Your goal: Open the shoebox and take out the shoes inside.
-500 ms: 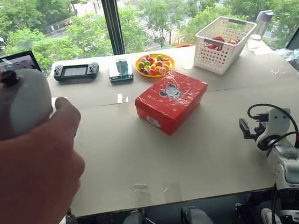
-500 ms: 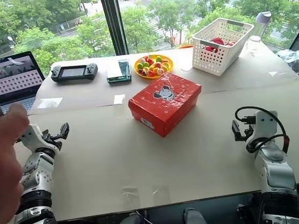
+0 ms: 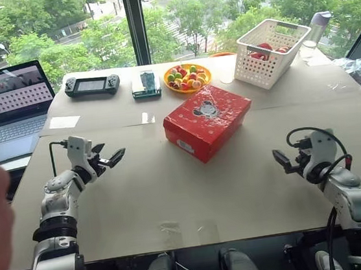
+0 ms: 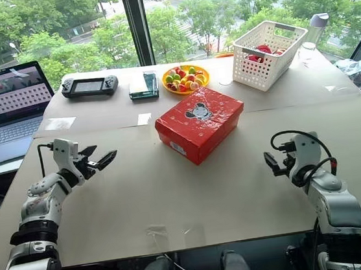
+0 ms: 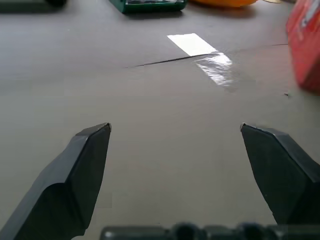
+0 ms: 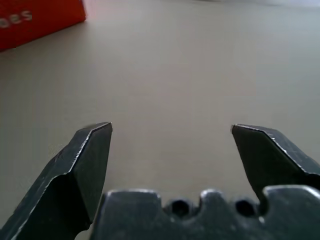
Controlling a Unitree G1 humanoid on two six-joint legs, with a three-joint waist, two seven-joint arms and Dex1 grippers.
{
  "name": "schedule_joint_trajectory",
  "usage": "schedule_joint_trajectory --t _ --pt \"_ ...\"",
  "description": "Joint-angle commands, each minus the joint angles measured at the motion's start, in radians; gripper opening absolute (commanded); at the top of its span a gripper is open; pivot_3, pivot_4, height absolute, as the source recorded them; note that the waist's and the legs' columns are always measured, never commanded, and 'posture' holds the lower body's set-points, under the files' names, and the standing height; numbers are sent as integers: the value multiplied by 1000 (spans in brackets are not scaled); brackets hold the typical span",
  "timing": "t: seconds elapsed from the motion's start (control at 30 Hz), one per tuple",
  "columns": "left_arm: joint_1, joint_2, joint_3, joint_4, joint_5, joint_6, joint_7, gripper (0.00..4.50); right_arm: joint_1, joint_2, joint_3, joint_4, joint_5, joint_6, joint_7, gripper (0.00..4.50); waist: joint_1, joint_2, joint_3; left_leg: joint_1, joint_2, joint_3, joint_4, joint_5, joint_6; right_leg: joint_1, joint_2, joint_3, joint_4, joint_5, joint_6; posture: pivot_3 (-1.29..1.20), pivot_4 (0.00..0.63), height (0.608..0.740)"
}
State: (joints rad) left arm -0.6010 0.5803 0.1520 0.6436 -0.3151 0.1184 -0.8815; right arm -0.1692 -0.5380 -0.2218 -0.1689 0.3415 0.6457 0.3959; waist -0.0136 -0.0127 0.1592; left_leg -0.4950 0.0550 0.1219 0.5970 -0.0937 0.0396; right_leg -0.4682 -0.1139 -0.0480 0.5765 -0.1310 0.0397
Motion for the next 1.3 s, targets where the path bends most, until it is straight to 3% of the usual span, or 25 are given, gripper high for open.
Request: schedule_joint_trajectory --t 0.03,0.37,0.5,0.73,0.97,1.17,1.3 --pt "-86 37 -66 -60 -9 21 -208 3361 -9 -52 52 -241 152 103 147 3429 1 0 0 0 0 -1 0 0 0 -1 0 0 0 0 0 0 150 740" --pt "-226 -19 -109 121 60 -56 -247 33 -58 -60 135 -247 104 139 112 100 2 0 0 1 -2 -6 2 0 0 2 -1 -2 -4 0 0 0 150 740" --pt "-335 -90 -165 308 177 -143 -116 10 -152 13 185 -70 -3 171 -32 41 7 -2 1 0 -2 -6 6 0 0 2 0 -3 -4 0 0 0 150 740" --pt "-520 -216 -207 572 307 -265 42 10 -223 93 239 78 -82 106 -59 41 16 -3 2 -5 -2 -5 11 0 0 1 -1 -5 -3 1 2 0 150 740" --pt "-613 -333 -256 675 426 -292 148 10 -298 147 225 169 -120 71 -86 41 16 -3 2 -6 -2 -5 13 0 0 2 0 -5 0 1 1 0 150 740" --pt "-628 -411 -291 696 491 -309 138 10 -340 161 239 207 -143 52 -74 41 18 -3 2 -5 -3 -5 14 0 0 2 0 -6 1 1 2 0 150 740" --pt "-608 -429 -262 669 455 -333 13 10 -353 151 235 196 -142 53 -41 41 21 -3 2 -5 -3 -5 14 0 0 2 0 -6 1 1 2 0 150 740"
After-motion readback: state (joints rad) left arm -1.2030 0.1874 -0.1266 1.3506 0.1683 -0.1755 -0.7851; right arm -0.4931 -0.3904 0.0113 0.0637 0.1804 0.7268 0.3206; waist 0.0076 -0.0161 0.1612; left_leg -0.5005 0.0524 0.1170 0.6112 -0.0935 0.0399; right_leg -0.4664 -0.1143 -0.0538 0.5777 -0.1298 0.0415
